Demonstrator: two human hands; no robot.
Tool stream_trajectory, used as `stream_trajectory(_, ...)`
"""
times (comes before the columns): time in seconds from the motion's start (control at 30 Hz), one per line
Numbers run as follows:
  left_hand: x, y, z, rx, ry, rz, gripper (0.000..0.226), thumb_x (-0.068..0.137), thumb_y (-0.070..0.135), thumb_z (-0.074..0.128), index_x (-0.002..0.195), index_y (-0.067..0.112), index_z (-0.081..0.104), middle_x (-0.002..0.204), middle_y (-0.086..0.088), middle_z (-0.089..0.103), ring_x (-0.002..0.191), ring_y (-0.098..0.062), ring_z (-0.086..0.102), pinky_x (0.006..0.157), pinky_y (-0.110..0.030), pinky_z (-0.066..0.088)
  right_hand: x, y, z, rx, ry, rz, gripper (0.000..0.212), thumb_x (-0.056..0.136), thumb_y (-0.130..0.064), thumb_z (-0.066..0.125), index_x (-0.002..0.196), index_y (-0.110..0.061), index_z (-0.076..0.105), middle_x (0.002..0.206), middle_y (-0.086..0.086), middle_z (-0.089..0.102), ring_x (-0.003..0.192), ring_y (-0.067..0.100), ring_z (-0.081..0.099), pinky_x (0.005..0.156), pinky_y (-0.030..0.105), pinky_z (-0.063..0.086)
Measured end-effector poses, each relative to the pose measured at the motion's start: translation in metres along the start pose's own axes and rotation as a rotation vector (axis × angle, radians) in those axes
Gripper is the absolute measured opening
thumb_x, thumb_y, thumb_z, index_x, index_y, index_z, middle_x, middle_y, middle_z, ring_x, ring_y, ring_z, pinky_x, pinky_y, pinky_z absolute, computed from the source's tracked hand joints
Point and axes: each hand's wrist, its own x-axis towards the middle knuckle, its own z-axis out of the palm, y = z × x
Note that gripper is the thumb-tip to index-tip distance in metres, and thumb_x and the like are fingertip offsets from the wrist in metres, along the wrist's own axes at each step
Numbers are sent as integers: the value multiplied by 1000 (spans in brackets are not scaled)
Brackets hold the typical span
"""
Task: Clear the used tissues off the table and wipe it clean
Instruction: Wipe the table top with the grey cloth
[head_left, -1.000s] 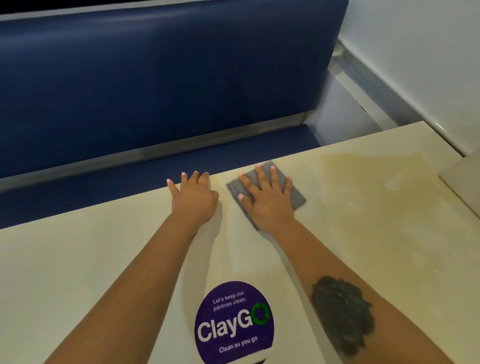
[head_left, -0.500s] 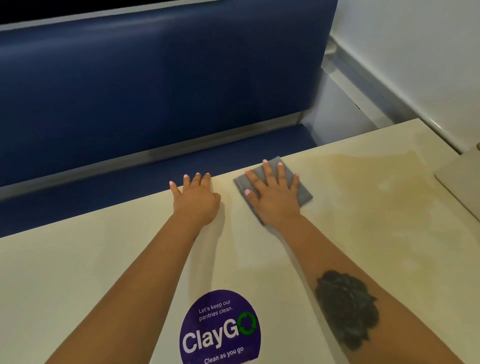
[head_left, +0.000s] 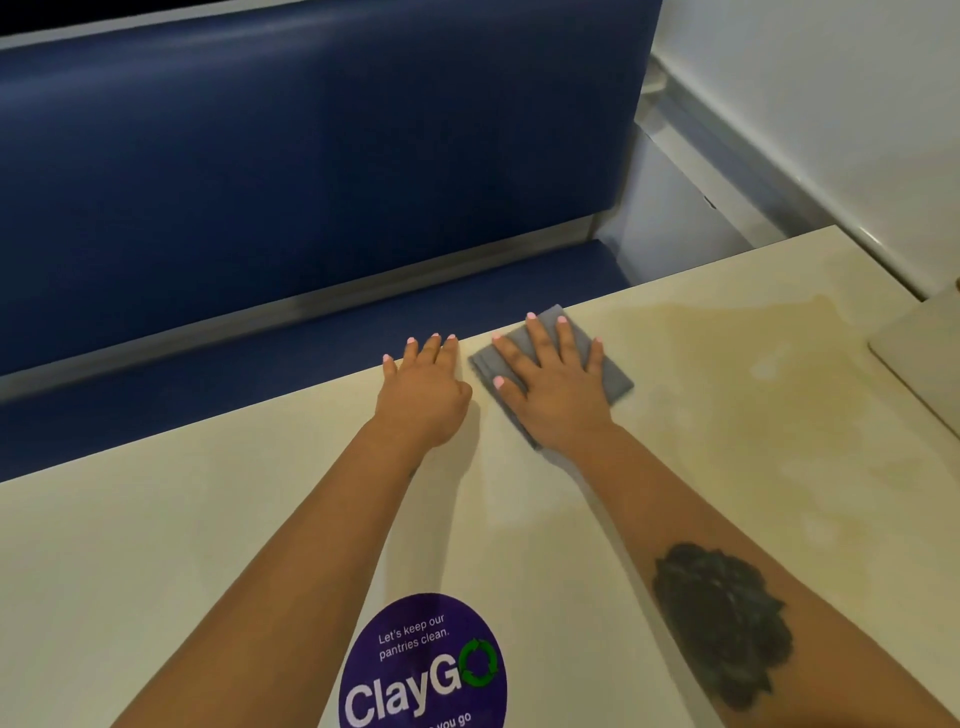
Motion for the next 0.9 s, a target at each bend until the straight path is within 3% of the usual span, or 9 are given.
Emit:
stream_trajectory(0.2,2,10,0,63,22,-70,57,99,31,25,150,18,3,158,-7,3,145,-29,-2,114,-50,-6,-39,16,1,15,38,-185,57,91,-59,0,147,-44,-5,159,-3,-8,145,26,-15,111,51,-15)
stream_trajectory(0.33,2,20,3,85,21,-127,59,99,34,26,150,17,1,158,-9,-3,145,-32,-5,114,-51,-6,-36,51,-4,-6,8,-48,58,89,-62,-6,145,-46,-13,158,-6,-15,144,25,-19,112,52,-12)
stream_trajectory(0.47,4,29,4,54,24,-149,61,99,33,27,150,14,0,158,-9,-7,144,-31,-9,114,-50,-7,7,37,-12,21,-11,65,55,96,-56,10,146,-42,-10,158,-1,-14,144,30,-15,111,57,-9)
stream_trajectory(0.7,8,41,6,70,37,-80,62,100,37,25,150,14,-5,158,-8,-10,144,-31,-11,114,-50,-7,-34,44,0,12,29,-161,61,87,-61,-7,146,-46,-6,159,-5,-8,145,25,-15,111,50,-15)
stream_trajectory(0.77,9,45,7,67,40,-83,62,100,33,26,150,14,-5,158,-7,-9,144,-31,-10,114,-50,-7,-38,59,-3,-6,8,-118,60,87,-62,-8,145,-46,-10,158,-6,-12,145,24,-17,110,48,-17)
stream_trajectory(0.9,10,49,8,47,38,-107,62,99,32,25,149,14,-5,158,-8,-8,144,-32,-10,114,-48,-6,-4,56,-13,13,-14,40,56,96,-56,8,147,-42,-9,158,-2,-14,144,28,-17,112,55,-11)
